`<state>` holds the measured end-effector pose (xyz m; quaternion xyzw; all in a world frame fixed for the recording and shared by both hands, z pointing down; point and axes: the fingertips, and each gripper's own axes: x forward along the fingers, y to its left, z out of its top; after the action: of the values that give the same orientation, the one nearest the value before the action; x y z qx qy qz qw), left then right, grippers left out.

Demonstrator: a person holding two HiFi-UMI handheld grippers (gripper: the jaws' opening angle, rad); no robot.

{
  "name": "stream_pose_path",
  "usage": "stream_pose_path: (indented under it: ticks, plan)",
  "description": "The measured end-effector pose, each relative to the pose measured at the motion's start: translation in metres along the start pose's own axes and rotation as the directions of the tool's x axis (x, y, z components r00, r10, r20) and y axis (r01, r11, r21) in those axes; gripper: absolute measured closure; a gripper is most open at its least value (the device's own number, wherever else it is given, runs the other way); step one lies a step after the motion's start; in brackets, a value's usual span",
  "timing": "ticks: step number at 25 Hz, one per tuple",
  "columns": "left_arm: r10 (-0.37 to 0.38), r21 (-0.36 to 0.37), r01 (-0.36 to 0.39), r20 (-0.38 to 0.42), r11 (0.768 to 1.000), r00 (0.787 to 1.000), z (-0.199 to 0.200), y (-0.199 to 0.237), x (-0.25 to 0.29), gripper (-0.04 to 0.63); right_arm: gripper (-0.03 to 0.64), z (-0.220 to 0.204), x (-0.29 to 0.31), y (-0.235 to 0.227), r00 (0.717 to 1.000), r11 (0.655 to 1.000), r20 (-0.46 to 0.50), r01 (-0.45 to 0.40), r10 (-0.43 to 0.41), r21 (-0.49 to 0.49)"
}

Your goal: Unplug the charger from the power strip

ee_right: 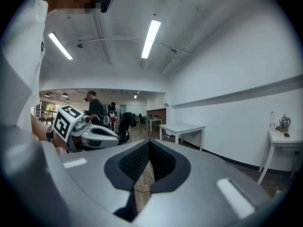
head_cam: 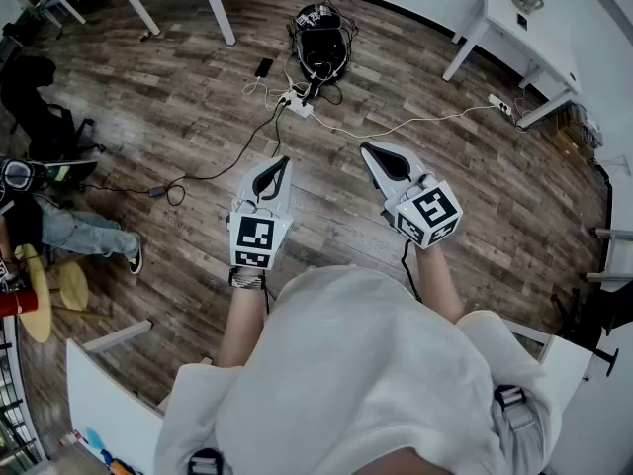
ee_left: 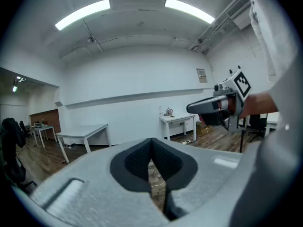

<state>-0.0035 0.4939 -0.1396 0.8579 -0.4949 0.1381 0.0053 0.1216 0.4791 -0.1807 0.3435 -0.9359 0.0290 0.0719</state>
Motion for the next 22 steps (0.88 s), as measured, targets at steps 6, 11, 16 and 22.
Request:
stream_pose_path:
  ticks: [6, 11, 16, 22]
  plan:
    - [-0.012, -0.002, 0.012, 0.008, 1.000, 1.000, 0.000, 0.005, -0.010, 0.592, 0.615, 0.006, 0.001, 0.010, 1.000, 1.000, 0.026, -0.003, 0.002, 0.008]
    - [-0.021, -0.008, 0.021, 0.012, 1.000, 1.000, -0.007, 0.012, -0.027, 0.592, 0.615, 0.005, 0.005, 0.029, 1.000, 1.000, 0.016, 0.013, -0.013, -0.028]
    - [-0.037, -0.008, 0.037, 0.006, 0.999, 0.999, -0.018, 0.018, -0.034, 0.592, 0.615, 0.001, 0.012, 0.043, 0.999, 0.999, 0.044, 0.034, -0.032, -0.025]
    - [-0.040, -0.001, 0.040, 0.003, 0.999, 0.999, -0.016, 0.029, -0.026, 0.592, 0.615, 0.000, 0.027, 0.042, 0.999, 0.999, 0.036, 0.017, -0.016, -0.034]
